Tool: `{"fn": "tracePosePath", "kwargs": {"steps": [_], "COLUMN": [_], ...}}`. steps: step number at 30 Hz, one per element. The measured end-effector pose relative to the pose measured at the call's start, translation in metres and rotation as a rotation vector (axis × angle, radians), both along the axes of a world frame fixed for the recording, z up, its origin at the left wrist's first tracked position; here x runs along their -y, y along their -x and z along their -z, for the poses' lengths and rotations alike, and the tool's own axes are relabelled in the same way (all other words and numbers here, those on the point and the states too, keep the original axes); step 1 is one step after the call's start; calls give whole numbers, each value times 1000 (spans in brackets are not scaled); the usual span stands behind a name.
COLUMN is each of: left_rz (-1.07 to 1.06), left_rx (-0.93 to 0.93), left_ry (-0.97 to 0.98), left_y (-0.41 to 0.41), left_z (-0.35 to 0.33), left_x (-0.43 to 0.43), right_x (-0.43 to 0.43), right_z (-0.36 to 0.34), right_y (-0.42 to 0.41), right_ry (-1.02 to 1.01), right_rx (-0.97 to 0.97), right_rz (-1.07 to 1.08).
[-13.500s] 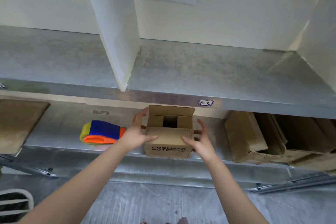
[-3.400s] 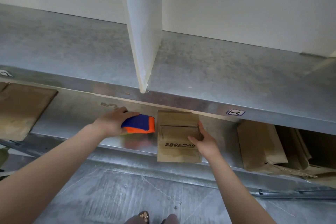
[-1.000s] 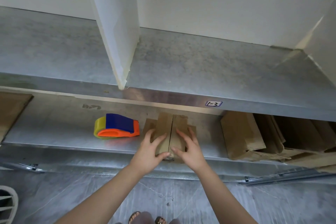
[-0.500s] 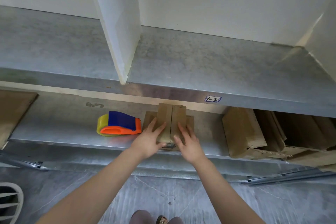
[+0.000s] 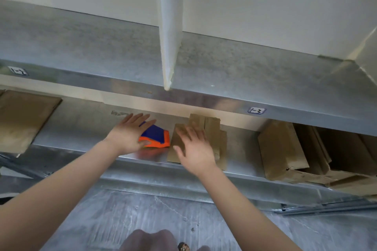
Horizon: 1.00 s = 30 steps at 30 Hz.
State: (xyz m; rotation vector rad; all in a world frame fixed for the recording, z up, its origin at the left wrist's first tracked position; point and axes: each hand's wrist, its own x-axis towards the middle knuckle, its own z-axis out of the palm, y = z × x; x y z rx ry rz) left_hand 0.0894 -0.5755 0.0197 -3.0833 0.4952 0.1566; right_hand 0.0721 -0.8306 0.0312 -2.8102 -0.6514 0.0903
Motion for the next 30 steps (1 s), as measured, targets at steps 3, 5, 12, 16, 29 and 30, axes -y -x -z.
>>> {"fn": "tracePosePath", "kwargs": {"steps": [3,5,12,16,29,30], "left_rz": [-22,8,61,99,85,70], "left_rx": [-111,-206,-353,-372,-257,-256], "left_ry": [21,37,182,215,172,182], "left_y": [-17,-25,-41,-47,-15,-13], "left_z": [8,12,16,10,16,15], "left_x": [0,-1,-18,-15,-24,-24], "right_x": [-32,-50,-90,-86,-64,-63], "right_z": [18,32,58,54,41,39], "right_y": [-3,-4,-3,4,18,19], "right_ry": [-4,-7,-98,-175,-149,-150], "right_rx": [33,20,-76,-93,-187,-201], "right_rz": [22,63,220,302,309,297]}}
